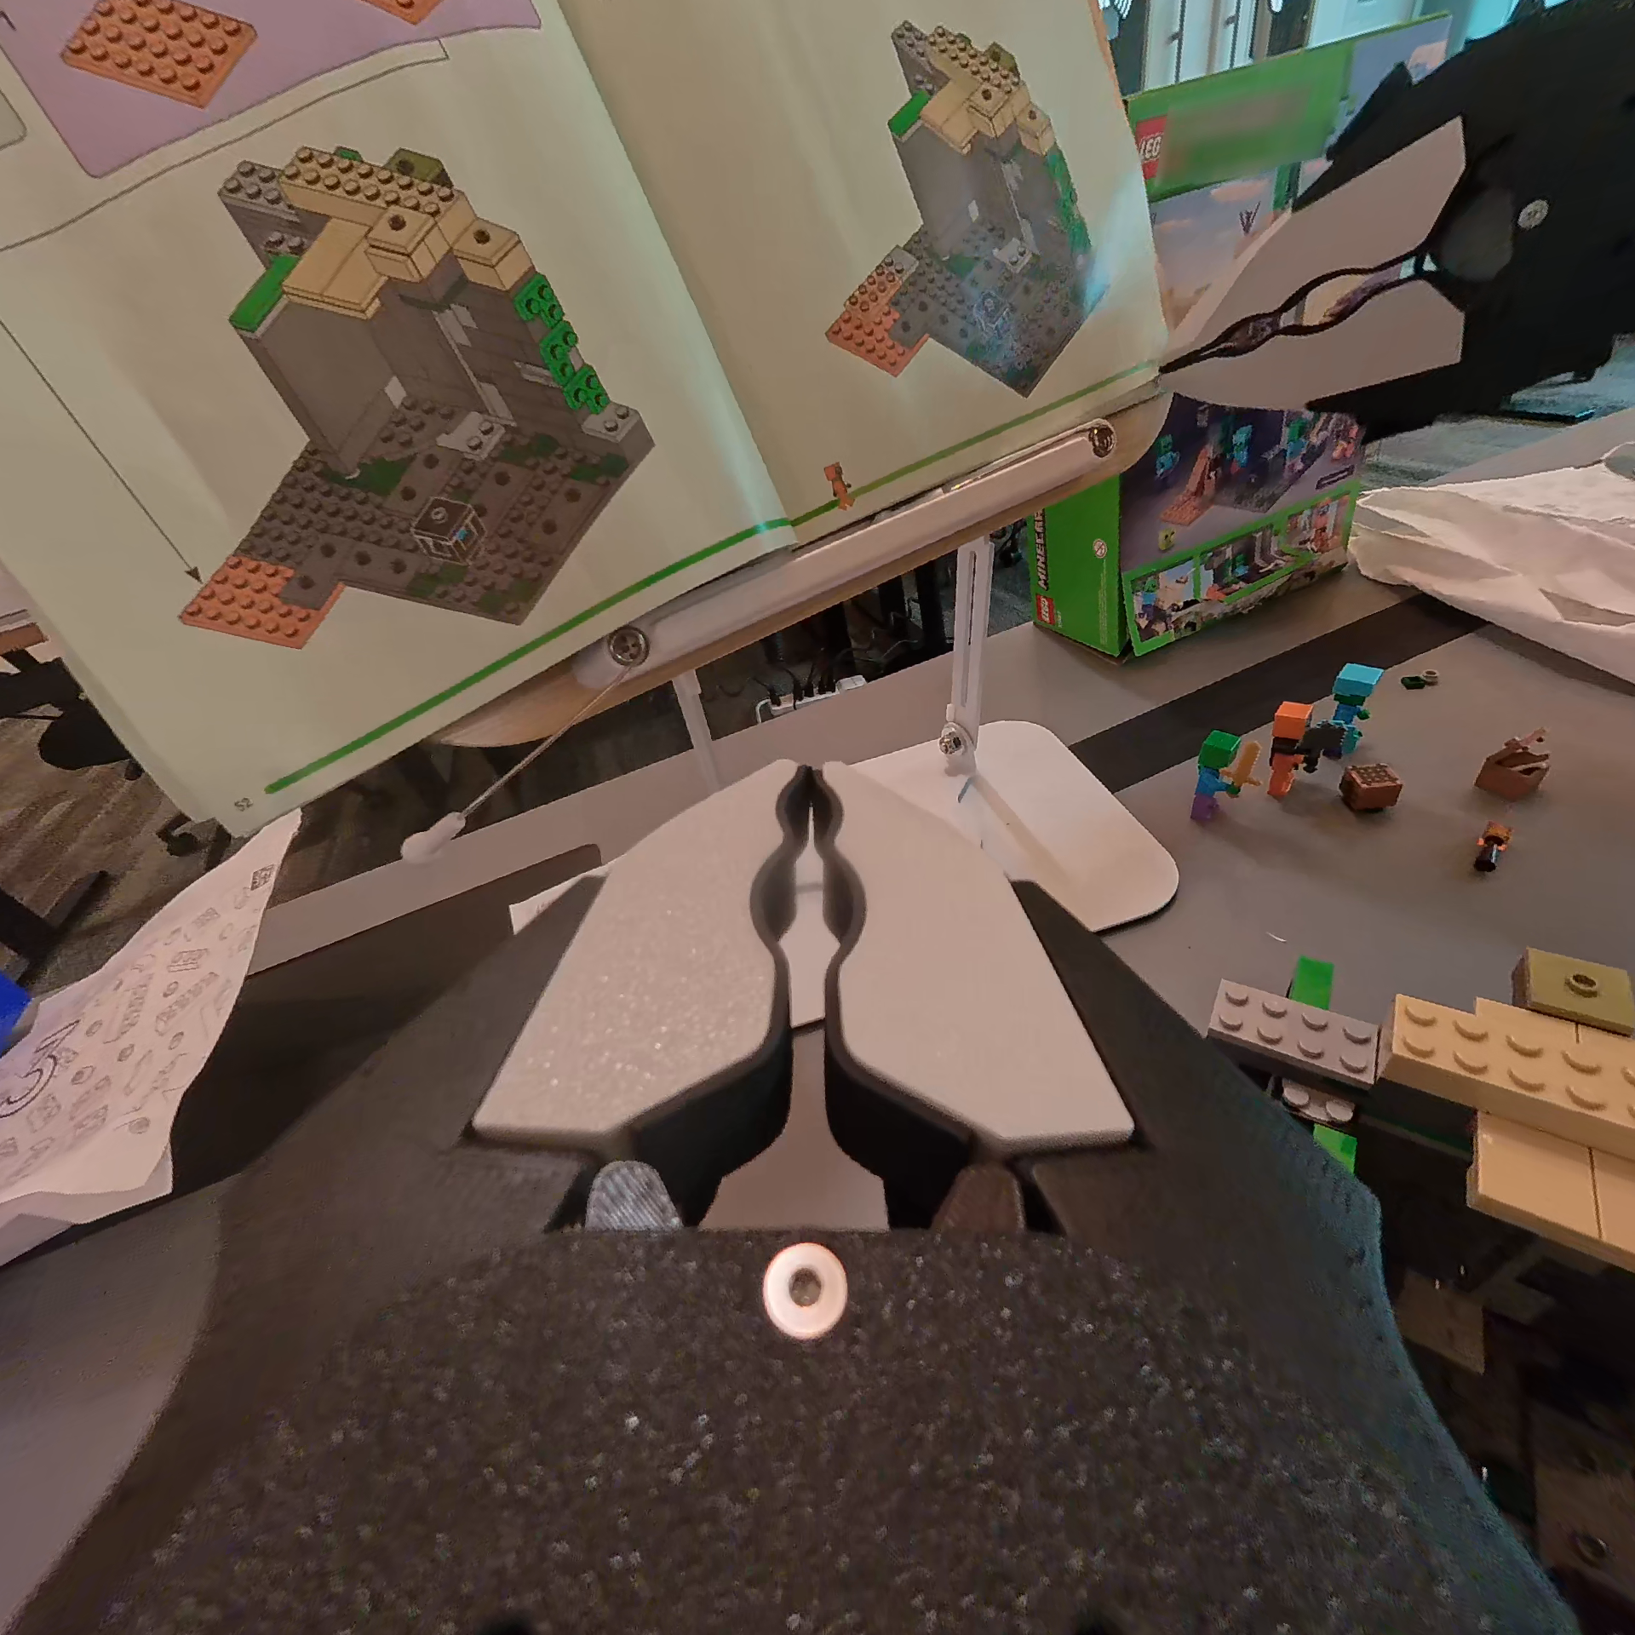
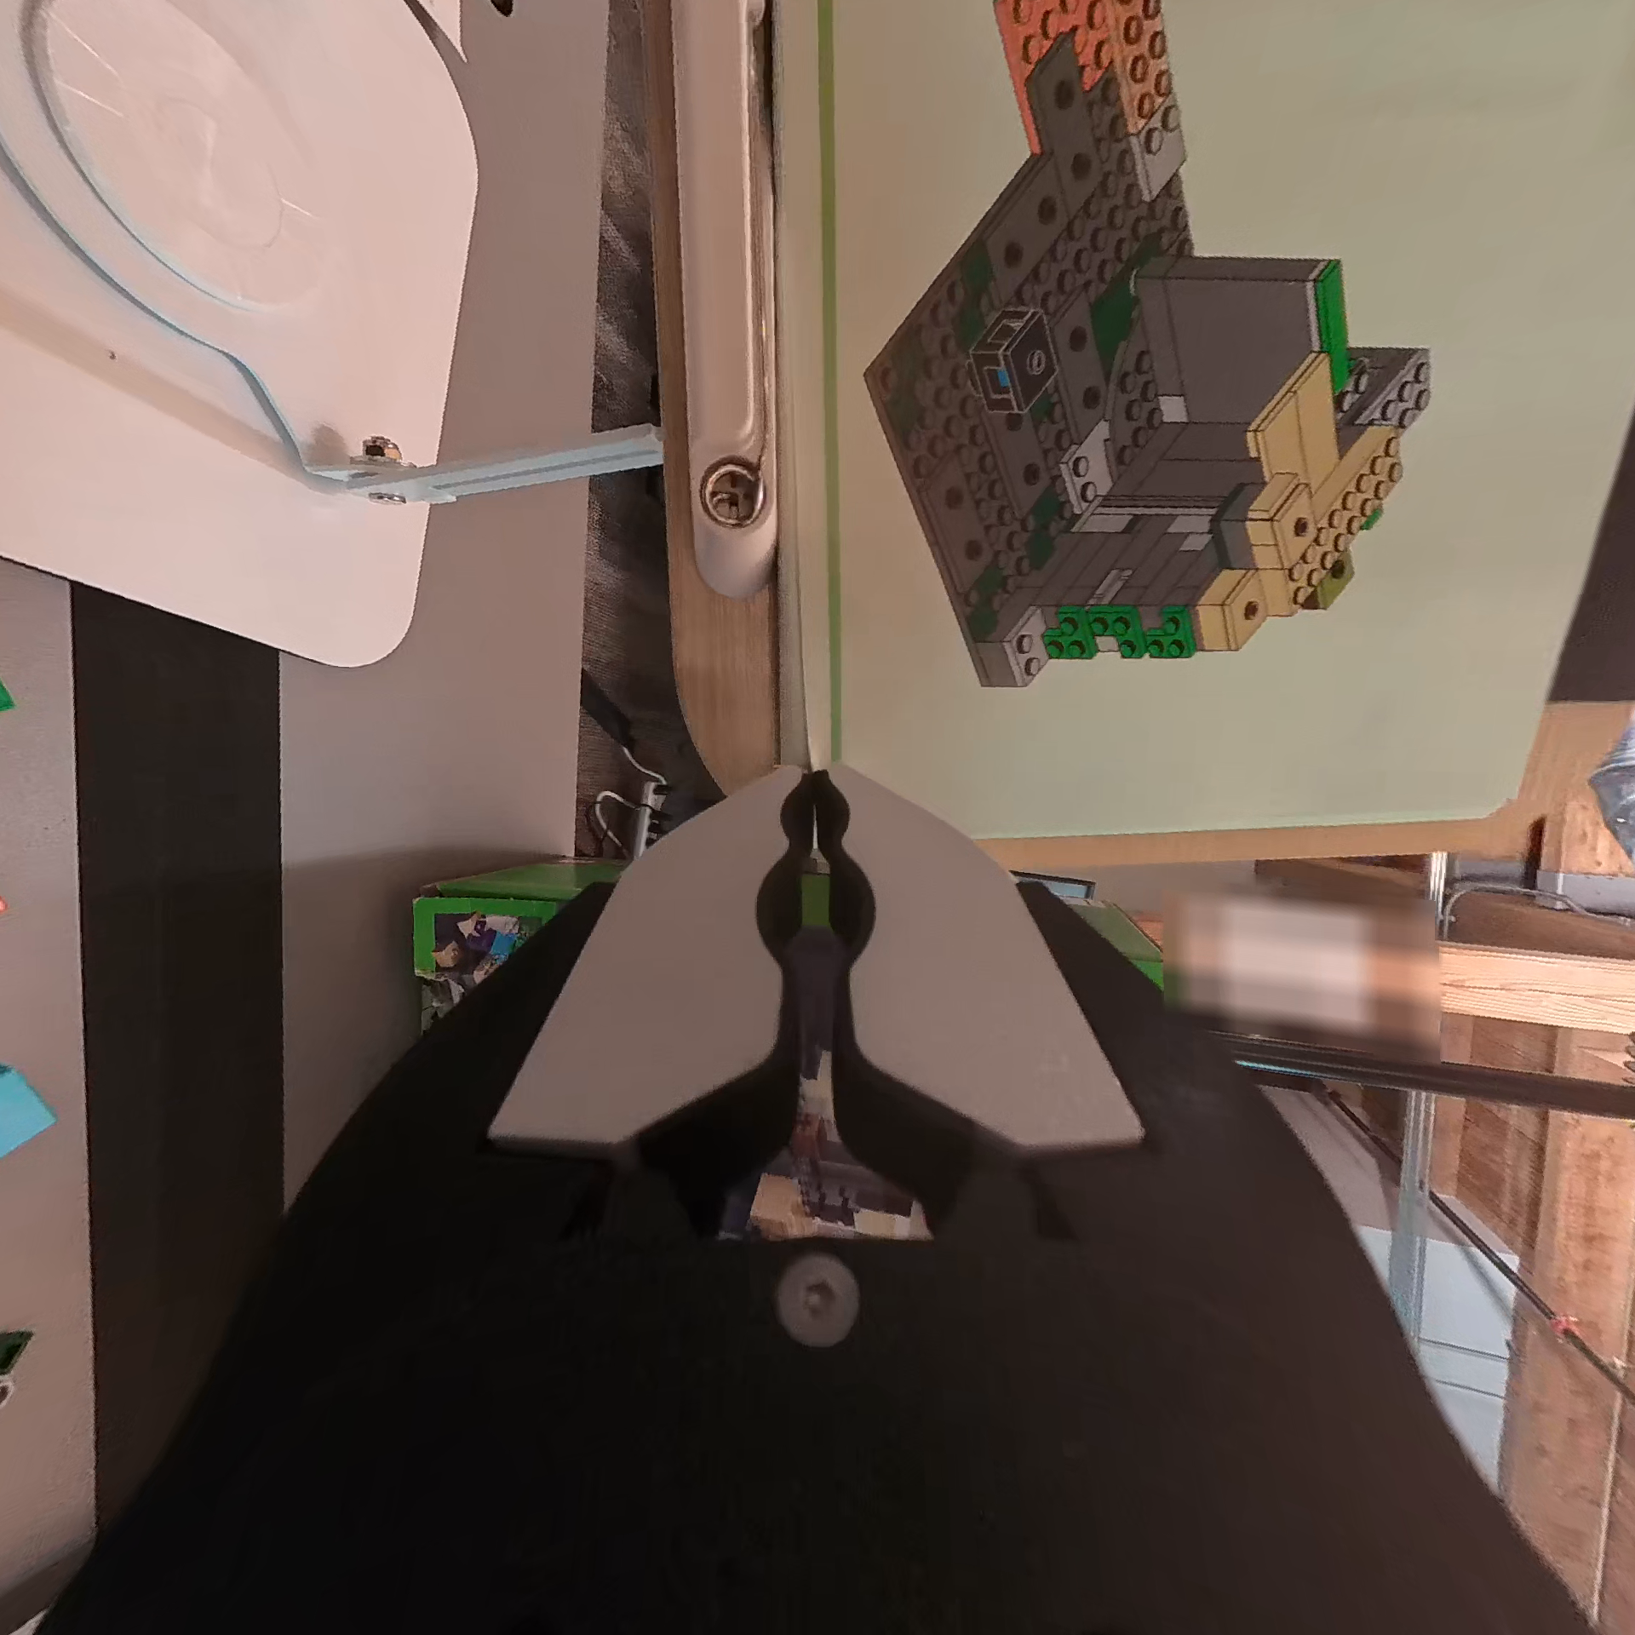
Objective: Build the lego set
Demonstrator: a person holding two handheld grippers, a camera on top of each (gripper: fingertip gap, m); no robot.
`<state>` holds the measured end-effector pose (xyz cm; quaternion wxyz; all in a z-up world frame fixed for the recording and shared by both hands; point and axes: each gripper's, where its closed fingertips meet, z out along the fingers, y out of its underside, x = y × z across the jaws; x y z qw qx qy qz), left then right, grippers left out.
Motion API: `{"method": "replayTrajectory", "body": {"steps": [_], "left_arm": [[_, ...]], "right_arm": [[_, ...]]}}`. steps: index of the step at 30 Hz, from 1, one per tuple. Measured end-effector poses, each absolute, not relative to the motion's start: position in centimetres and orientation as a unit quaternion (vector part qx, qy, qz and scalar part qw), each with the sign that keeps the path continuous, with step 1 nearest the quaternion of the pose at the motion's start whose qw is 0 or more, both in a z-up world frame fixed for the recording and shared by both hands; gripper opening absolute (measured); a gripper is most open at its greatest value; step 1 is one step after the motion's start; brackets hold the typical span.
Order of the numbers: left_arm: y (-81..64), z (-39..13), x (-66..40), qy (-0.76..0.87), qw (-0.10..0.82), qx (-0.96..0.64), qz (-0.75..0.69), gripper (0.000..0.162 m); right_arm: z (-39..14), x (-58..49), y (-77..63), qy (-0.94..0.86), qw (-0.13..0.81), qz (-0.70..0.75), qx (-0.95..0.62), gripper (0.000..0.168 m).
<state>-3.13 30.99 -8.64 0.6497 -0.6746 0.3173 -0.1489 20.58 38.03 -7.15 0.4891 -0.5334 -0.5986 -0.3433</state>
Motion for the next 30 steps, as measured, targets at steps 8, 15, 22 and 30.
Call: {"method": "replayTrajectory", "body": {"steps": [8,15,22,30], "left_arm": [[30.8,-8.9,-2.7,0.33,0.645,-0.673,-0.15,0.0],[30.6,-8.9,-2.5,0.337,0.643,-0.671,-0.153,0.0],[30.1,-8.7,-1.8,0.35,0.647,-0.661,-0.148,0.004],[29.1,-8.2,-0.5,0.375,0.649,-0.646,-0.142,0.011]], "right_arm": [[-5.8,20.4,37.7,-0.585,0.504,-0.324,-0.546,0.0],[-3.7,19.3,36.7,-0.554,0.548,-0.26,-0.57,0.0],[-1.2,17.6,35.5,-0.521,0.59,-0.189,-0.587,0.0],[0.0,16.3,35.0,-0.506,0.615,-0.157,-0.584,0.0]]}}
